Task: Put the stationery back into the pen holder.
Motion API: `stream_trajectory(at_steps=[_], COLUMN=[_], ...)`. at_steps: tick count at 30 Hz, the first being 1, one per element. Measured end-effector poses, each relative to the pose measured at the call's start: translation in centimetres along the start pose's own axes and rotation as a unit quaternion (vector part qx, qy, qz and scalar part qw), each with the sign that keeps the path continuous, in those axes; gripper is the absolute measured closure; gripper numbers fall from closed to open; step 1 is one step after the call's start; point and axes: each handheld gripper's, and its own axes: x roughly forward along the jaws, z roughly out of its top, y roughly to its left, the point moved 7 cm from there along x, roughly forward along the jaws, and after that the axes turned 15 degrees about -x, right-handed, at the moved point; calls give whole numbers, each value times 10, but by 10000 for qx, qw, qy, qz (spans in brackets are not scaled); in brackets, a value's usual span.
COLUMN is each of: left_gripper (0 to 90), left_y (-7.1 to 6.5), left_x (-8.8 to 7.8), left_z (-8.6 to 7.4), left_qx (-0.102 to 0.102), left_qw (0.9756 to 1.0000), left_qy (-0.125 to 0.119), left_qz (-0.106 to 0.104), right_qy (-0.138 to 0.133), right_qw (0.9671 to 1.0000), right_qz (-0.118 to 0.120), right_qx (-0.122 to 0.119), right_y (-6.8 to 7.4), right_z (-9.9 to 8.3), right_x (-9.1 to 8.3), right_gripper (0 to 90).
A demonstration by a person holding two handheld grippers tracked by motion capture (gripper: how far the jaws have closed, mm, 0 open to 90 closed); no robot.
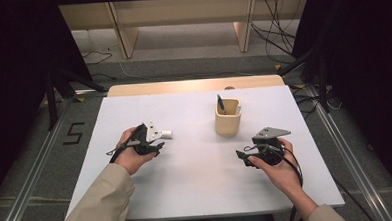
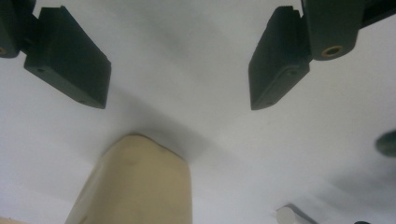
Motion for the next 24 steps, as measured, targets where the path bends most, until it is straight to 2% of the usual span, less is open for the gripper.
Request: stream_trajectory(at_steps=[2, 5, 11, 16, 18, 19, 21, 24], left_gripper=[463, 469, 483, 497, 499, 499, 497, 491], left_y=[4, 10, 18, 20, 22, 22, 23, 25], left_x=[4, 10, 20, 27, 28, 30, 32, 34], left_z=[1, 1, 3, 3, 2, 2, 3, 5], left_qx=[158, 253, 582, 974, 1181, 1142, 1278, 1344], left_qw=[9998, 9994, 9974, 9935, 9901, 9908, 9882, 9873], left_qy=[108, 247, 415, 592, 755, 719, 827, 829], left_qz=[-2, -9, -20, -80, -101, -123, -156, -159], right_qy=[11, 12, 7, 13, 19, 18, 16, 11], right_qw=[10000, 10000, 10000, 10000, 10000, 10000, 10000, 10000], right_qz=[8, 8, 13, 3, 14, 14, 16, 14], right_qx=[-3, 1, -1, 2, 4, -4, 0, -5], right_y=[0, 0, 0, 0, 1, 1, 1, 1], right_z=[-1, -1, -1, -1, -1, -1, -1, -1], right_x=[0, 1, 1, 1, 1, 2, 2, 1], right_gripper=[219, 219, 219, 219, 219, 219, 219, 219])
